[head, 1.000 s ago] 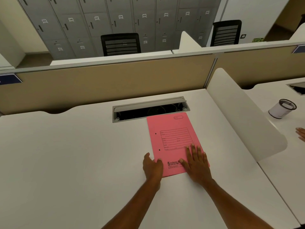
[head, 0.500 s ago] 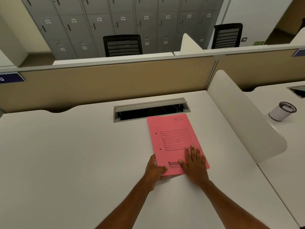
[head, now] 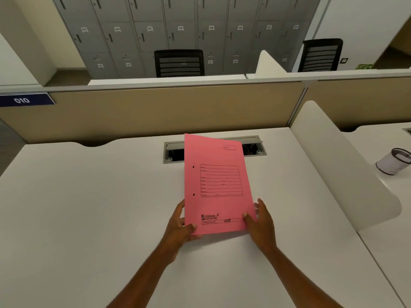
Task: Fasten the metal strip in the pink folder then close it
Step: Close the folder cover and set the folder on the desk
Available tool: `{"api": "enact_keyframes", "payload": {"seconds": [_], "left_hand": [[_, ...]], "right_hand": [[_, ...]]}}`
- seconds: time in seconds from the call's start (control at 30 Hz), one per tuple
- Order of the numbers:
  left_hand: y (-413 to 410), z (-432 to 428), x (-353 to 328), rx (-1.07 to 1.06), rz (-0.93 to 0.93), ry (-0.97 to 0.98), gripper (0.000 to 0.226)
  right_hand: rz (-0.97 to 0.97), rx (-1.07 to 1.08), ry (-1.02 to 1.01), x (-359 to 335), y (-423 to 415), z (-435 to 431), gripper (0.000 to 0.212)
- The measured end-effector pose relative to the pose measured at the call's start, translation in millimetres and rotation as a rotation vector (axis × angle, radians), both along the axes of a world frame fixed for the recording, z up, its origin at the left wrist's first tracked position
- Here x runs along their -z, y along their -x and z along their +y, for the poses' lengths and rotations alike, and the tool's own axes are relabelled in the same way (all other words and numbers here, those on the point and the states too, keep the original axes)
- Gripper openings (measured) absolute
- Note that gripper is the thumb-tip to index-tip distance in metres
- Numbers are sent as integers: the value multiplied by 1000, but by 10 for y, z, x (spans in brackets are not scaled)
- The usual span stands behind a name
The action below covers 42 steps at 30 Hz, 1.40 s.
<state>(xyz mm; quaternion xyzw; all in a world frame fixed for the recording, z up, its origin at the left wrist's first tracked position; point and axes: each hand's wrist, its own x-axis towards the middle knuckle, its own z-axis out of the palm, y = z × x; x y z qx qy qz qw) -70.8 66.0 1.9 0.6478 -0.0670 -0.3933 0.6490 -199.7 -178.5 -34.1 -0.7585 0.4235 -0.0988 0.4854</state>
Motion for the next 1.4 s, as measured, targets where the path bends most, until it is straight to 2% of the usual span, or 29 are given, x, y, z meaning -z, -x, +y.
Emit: {"api": "enact_keyframes", "payload": {"seconds": [0.13,0.27,0.33,0.43,0.47,0.57,0.7,0.9,1.03,1.3,1.4], "left_hand": [[-335,450,-67,-63,-78,29,86],[-688,915,-96,-200,-120,22,79],[-833,1120,-112,-275,-125,14,81],[-1058,1407,-126,-376,-145,2,102],[-1136,1489,-122,-409,-150,-5,97],[-1422,1704,-66,-506,-155,-12,59],[-1760,1865,18,-594,-146,-77,43],[-2151,1942,264,-676,-136,-212,40],[-2351,1935,452,-684,-109,-295,41],[-2665,1868,653,-660,-98,-342,38],[-2723,1850,664,-637,-112,-349,36]], "right_hand": [[-100,-102,-279,-119,-294,105,31],[-155,-179,-394,-269,-713,398,18],[-146,-200,-402,-340,-958,568,17],[-167,-214,-411,-430,-1330,828,25],[-171,-222,-422,-451,-1446,908,25],[-155,-253,-484,-473,-1768,1122,12],[-109,-270,-560,-453,-2078,1345,8],[-21,-190,-601,-279,-2427,1574,15],[46,-134,-643,-172,-2602,1630,11],[86,-16,-721,-3,-2794,1678,6],[69,32,-730,0,-2846,1693,13]]}}
